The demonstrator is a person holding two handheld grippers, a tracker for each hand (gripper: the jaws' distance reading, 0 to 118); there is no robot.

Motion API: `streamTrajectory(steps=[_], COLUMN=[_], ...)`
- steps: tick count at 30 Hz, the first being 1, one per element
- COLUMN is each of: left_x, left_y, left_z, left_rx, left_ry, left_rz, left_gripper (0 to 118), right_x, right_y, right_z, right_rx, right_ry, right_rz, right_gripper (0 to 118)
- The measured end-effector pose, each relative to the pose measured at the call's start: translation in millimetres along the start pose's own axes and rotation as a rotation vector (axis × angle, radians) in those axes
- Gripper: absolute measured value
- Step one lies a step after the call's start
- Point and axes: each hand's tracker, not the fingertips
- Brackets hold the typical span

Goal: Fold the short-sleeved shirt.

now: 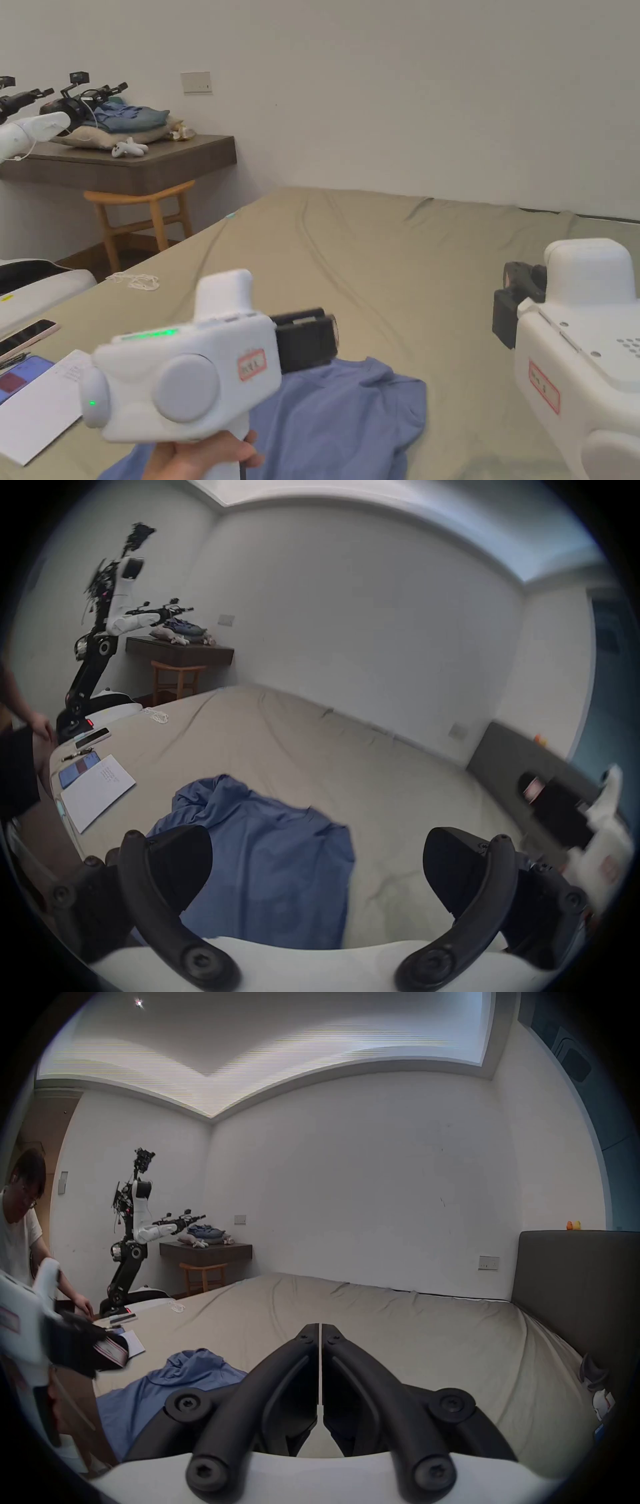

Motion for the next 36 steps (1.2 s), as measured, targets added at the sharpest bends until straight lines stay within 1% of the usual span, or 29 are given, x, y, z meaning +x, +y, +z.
streamTrajectory(steps=[2,4,9,12,14,16,17,18,19,21,24,25,26,27,28,29,30,32,33,36], left_x=[1.4,2.2,-0.9,9.2,10.8,13.0,13.7,13.3,12.6,11.1,5.6,5.1,4.8,3.5,1.7,-0.6,-1.3,-8.9,-11.6,-18.6], left_y=[-11.6,-25.8,-50.0,-67.7,-81.2,-99.8,-108.1,-106.5,-100.3,-102.9,-91.4,-85.7,-79.3,-72.8,-65.8,-63.1,-61.4,-67.2,-68.6,-49.0], left_z=[-41.7,-84.7,-182.7,-217.9,-240.5,-257.7,-262.6,-250.4,-246.7,-254.3,-244.9,-241.9,-236.7,-232.0,-231.2,-236.2,-234.9,-236.0,-231.6,-221.1], left_rx=[-0.073,-0.158,-0.366,-0.45,-0.464,-0.501,-0.501,-0.39,-0.434,-0.444,-0.466,-0.491,-0.486,-0.478,-0.473,-0.485,-0.526,-0.519,-0.517,-0.451], left_ry=[0.03,0.057,0.013,0.026,0.052,0.106,0.122,0.093,0.09,0.083,0.041,0.039,0.046,0.027,0.011,0.013,-0.029,-0.027,-0.026,-0.096], left_rz=[-0.054,-0.07,-0.055,-0.134,-0.182,-0.249,-0.255,-0.22,-0.224,-0.21,-0.188,-0.207,-0.218,-0.227,-0.243,-0.225,-0.138,-0.041,0.038,0.083], left_gripper=[118,118,118,118,118,118,118,118,118,118,118,118,106,74,28,1,1,1,1,1], right_x=[4.1,9.4,23.5,27.9,29.1,30.4,31.3,32.4,32.8,34.1,38.7,41.2,43.3,45.1,46.8,48.8,51.5,55.5,57.4,68.7], right_y=[-10.8,-24.6,-60.3,-77.2,-84.3,-91.4,-93.7,-96.4,-98.2,-101.5,-101.2,-99.8,-98.0,-95.4,-92.3,-89.6,-86.4,-80.7,-78.3,-70.2], right_z=[-18.0,-41.4,-99.8,-121.9,-130.8,-135.4,-135.5,-134.6,-132.6,-129.3,-123.7,-121.2,-119.1,-117.1,-116.0,-115.1,-113.9,-108.9,-105.4,-93.0], right_rx=[-0.024,-0.06,-0.169,-0.193,-0.214,-0.237,-0.247,-0.251,-0.254,-0.265,-0.29,-0.292,-0.292,-0.29,-0.285,-0.28,-0.277,-0.271,-0.271,-0.264], right_ry=[-0.017,-0.02,-0.006,0.002,0.012,0.04,0.053,0.065,0.066,0.068,0.085,0.089,0.09,0.087,0.077,0.074,0.079,0.088,0.085,0.076], right_rz=[0.012,0.012,-0.019,-0.016,-0.021,-0.039,-0.043,-0.043,-0.044,-0.05,-0.062,-0.062,-0.058,-0.056,-0.061,-0.073,-0.096,-0.121,-0.122,-0.118], right_gripper=[4,4,4,4,4,4,4,4,4,4,4,4,4,4,4,4,4,4,4,4])
